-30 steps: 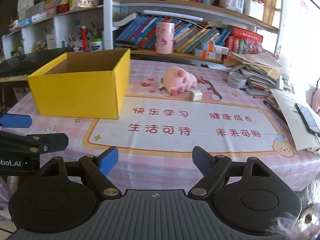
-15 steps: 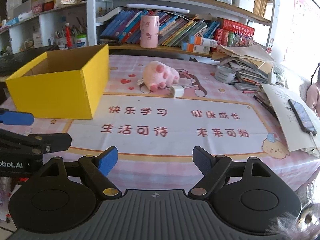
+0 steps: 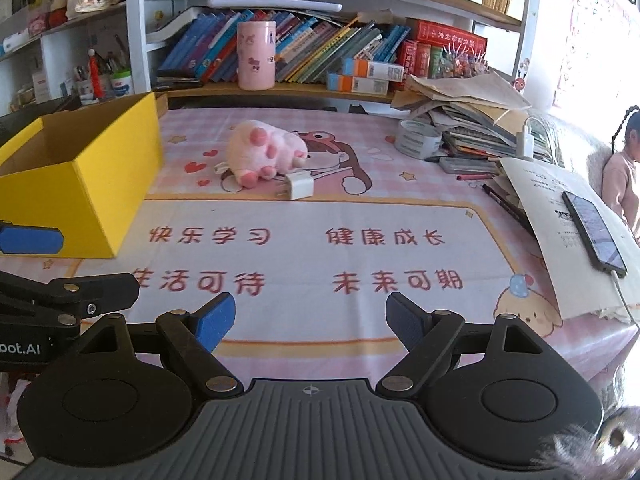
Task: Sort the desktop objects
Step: 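Lift both open tools out of the box and move back toward the plush and charger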
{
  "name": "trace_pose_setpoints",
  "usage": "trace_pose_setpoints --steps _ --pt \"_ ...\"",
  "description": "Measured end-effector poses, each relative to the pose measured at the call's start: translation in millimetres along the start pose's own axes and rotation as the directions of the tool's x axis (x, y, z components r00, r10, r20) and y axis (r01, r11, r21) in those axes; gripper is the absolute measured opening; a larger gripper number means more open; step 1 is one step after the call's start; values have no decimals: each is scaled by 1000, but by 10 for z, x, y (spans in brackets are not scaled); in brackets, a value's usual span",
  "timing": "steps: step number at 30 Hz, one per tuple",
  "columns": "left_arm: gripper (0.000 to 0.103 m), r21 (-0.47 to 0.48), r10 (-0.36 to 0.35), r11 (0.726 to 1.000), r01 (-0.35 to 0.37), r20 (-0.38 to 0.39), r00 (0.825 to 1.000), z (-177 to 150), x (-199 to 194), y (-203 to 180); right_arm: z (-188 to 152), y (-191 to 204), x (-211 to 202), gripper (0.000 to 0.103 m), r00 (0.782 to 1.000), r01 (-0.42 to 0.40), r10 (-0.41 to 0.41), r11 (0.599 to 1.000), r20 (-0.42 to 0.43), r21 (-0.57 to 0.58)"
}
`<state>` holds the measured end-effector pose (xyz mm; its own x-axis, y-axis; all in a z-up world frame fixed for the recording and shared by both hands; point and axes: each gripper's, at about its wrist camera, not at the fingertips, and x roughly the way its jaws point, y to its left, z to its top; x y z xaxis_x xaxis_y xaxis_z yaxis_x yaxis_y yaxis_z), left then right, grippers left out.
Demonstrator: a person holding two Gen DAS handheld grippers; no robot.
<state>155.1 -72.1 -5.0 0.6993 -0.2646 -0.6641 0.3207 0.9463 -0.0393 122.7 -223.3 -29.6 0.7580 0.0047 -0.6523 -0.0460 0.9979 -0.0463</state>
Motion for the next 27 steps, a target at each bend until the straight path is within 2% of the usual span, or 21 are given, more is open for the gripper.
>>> trace_pose_setpoints --steps 7,15,22,27 --pt "90 -41 35 999 -35 -3 999 160 212 -118 185 -224 238 81 1000 -23 23 999 -5 -41" --pt "90 -83 95 992 -97 -22 995 290 408 -269 364 -473 536 81 995 -97 94 992 -30 -77" --pt "90 -105 140 984 -143 -39 989 383 525 -397 456 -712 736 89 993 -114 112 992 -47 -54" --pt "90 -103 160 981 -164 -44 986 440 591 -467 524 -805 846 90 988 -147 144 987 -52 -64"
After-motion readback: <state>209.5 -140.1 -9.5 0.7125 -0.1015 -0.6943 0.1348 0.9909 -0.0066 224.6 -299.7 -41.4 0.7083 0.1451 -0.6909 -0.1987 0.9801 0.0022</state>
